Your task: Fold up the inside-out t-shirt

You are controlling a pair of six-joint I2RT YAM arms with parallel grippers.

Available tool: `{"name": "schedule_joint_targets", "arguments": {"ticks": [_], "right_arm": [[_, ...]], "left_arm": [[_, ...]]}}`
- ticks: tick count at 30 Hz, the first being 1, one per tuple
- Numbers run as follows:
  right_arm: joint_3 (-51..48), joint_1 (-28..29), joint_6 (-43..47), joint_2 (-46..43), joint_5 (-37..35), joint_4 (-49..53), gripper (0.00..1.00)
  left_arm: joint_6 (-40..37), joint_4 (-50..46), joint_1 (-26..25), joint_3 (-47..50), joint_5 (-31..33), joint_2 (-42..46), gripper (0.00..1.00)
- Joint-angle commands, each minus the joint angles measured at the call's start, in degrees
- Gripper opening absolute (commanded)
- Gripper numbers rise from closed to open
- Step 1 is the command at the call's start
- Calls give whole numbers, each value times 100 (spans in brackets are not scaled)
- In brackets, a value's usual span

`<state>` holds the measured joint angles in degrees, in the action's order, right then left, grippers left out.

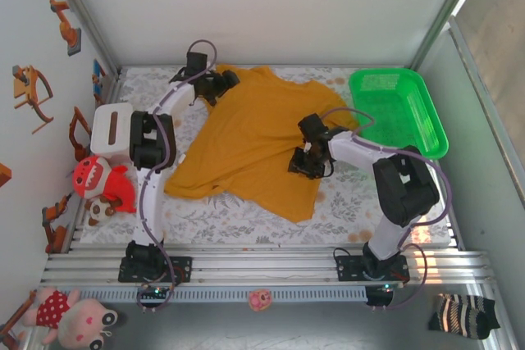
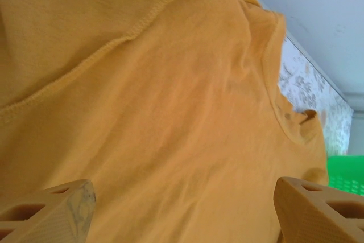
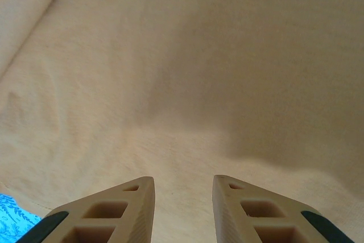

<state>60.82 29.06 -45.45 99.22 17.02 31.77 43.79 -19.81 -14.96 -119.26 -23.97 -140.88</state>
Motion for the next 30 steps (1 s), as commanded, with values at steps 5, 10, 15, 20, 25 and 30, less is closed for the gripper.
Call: {"name": "schedule_joint_targets", "arguments": {"ticks": [5, 10, 15, 20, 25, 30], "right_arm": [[-184, 144, -121, -135, -337, 64, 32], [-450, 144, -103, -140, -409, 79, 32], [-605, 144, -69, -114, -443, 84, 32], [-545, 144, 57, 76, -462, 156, 32], [-500, 119, 115, 121, -800, 505, 32], [-597, -16, 63, -138, -1106, 756, 32]], "left_arm": [[360, -583, 235, -667, 524, -545, 81], [541, -744, 636, -539, 763, -506, 80], [485, -805, 1080, -250, 878, -261, 79], [463, -683, 1410, 182, 948, 80, 79], [508, -577, 1583, 430, 914, 302, 79], [481, -393, 1595, 442, 615, 442, 79]]}}
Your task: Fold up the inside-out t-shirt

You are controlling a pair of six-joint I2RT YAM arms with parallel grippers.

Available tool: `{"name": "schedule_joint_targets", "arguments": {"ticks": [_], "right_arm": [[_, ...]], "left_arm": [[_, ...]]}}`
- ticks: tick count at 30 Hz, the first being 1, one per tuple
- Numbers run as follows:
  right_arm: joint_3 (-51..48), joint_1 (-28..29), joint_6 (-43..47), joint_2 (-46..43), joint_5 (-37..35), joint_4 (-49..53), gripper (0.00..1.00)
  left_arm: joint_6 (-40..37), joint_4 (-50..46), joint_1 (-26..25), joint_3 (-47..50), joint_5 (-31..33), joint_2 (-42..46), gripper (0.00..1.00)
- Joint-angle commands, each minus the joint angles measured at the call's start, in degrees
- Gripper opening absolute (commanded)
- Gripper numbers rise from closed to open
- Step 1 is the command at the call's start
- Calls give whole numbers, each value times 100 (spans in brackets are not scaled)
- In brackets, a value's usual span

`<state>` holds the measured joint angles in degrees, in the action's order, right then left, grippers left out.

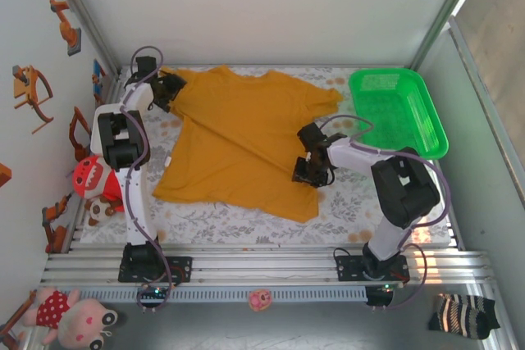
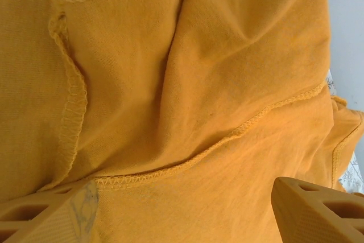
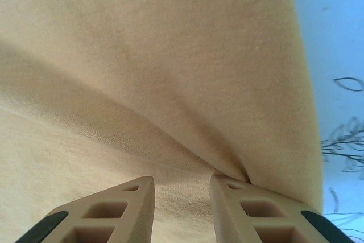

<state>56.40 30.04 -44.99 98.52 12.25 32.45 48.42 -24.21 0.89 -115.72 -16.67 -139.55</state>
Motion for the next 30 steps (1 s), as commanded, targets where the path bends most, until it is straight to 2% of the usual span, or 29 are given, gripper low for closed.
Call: {"name": "schedule_joint_targets", "arguments": {"ticks": [1, 5, 9, 15, 19, 22, 30], "right_arm": [[-160, -157, 25, -131, -652, 697, 32], [79, -364, 250, -271, -676, 808, 33], [529, -631, 536, -137, -619, 898, 33], [1141, -761, 799, -71, -190, 843, 33], [1223, -763, 721, -262, -139, 786, 33], [1071, -763, 570, -429, -85, 656, 33], [329, -728, 96, -1031, 107, 304, 34]], "left_arm": [[18, 116, 4, 107, -166, 379, 79], [-33, 396, -60, 320, -465, 897, 80], [-7, 481, -123, 1094, -632, 1796, 81], [72, 612, -356, 3471, -750, 3664, 83], [1, 529, -839, 4837, -421, 4596, 84], [-43, 549, -1193, 5562, -129, 4957, 85], [123, 796, -1283, 6862, 159, 5386, 86]]}}
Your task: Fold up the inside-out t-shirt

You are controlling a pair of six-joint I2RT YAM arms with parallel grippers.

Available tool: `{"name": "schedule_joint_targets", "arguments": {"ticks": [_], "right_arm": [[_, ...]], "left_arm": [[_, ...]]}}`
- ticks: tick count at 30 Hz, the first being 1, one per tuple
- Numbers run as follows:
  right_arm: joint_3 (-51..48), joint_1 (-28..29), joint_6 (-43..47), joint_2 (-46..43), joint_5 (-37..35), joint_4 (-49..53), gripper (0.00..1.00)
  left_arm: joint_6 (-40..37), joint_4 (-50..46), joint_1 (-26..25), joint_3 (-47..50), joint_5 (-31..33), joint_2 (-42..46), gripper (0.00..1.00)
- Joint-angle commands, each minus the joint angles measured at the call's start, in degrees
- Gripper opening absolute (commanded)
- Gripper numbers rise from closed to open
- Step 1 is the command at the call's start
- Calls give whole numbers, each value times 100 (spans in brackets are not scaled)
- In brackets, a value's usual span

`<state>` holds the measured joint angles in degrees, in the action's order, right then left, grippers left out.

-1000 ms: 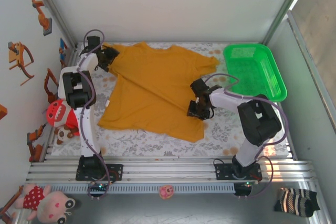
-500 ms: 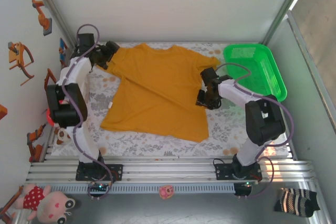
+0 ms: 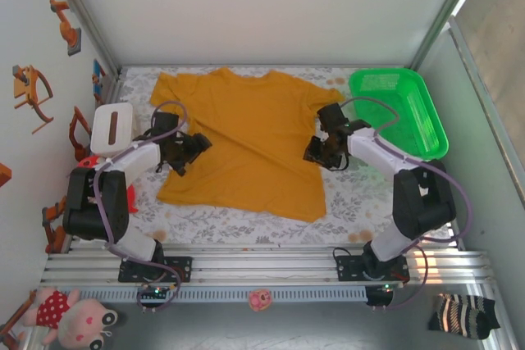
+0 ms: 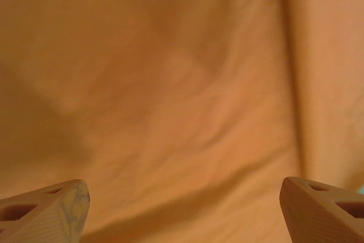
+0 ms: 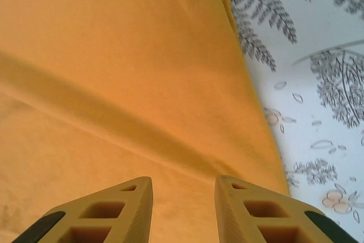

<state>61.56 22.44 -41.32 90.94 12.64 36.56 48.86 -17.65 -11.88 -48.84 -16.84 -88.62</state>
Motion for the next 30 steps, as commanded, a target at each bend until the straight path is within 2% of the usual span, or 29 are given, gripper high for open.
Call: {"name": "schedule_joint_targets", "arguments": {"ticks": [1, 9, 16, 22, 30], "right_arm": [[-250, 57, -303, -372, 69, -122, 34], [-183, 728, -434, -529, -167, 15, 35], [-27, 1547, -270, -269, -467, 183, 37], [208, 2446, 32, 60, -722, 552, 41], [437, 3410, -40, 519, -702, 685, 46]], "left_arm": [[80, 130, -7, 284, 172, 318, 87], [408, -70, -95, 1302, 316, 969, 87], [615, -728, -128, 1888, 511, 2199, 88], [460, -1465, -123, 1452, 771, 3200, 91], [-271, -1748, -130, 472, 729, 2673, 92]]}}
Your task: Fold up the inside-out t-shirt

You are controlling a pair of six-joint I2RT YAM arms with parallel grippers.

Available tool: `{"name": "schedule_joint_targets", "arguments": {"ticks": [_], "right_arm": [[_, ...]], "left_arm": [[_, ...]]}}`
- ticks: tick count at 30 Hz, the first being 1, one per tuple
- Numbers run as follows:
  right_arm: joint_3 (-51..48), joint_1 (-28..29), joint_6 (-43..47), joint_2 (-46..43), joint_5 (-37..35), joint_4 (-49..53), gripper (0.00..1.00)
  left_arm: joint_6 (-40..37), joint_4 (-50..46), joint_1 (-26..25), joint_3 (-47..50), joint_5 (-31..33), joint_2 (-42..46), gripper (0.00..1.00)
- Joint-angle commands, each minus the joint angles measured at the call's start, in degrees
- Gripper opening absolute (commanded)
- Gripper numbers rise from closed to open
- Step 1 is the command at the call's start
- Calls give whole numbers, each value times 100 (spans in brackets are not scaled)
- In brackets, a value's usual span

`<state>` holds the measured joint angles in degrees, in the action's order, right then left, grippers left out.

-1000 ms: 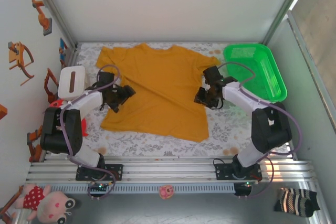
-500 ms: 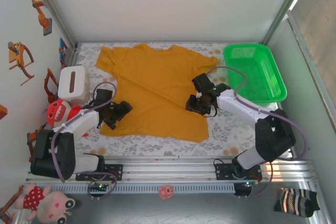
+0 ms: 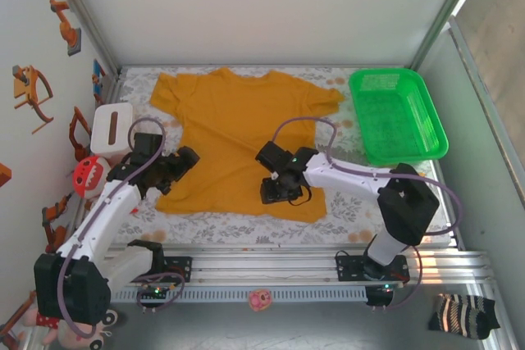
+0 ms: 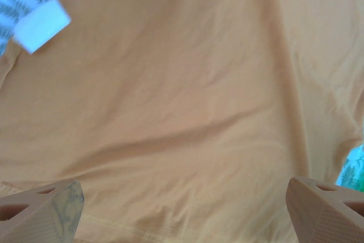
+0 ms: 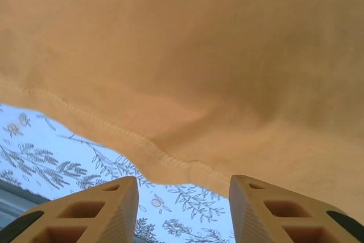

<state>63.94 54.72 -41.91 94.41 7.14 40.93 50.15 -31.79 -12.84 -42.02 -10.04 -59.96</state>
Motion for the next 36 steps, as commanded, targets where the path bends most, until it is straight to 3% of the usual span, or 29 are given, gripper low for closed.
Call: {"name": "schedule_joint_targets", "arguments": {"ticks": [1, 6, 15, 20, 24, 31, 36], "right_arm": [[235, 281, 0, 242, -145, 271, 46], [332, 594, -45, 531, -141, 334, 46], [312, 623, -72, 786, -177, 276, 40], [360, 616, -72, 904, -184, 259, 28], [398, 605, -87, 897, -238, 272, 1], [444, 524, -89, 328, -523, 567, 0], [446, 196, -39, -247, -602, 709, 0]], "left_arm": [[-471, -350, -28, -281, 31, -282, 92], [-650, -315, -34, -430, -87, -562, 92], [-769, -345, -30, -395, -119, -562, 93], [-796, -345, -33, -415, -98, -544, 93], [-853, -353, -29, -443, -86, -558, 93], [-1280, -361, -88, -439, -161, -421, 94], [-1703, -405, -558, -452, -46, -279, 93]]}}
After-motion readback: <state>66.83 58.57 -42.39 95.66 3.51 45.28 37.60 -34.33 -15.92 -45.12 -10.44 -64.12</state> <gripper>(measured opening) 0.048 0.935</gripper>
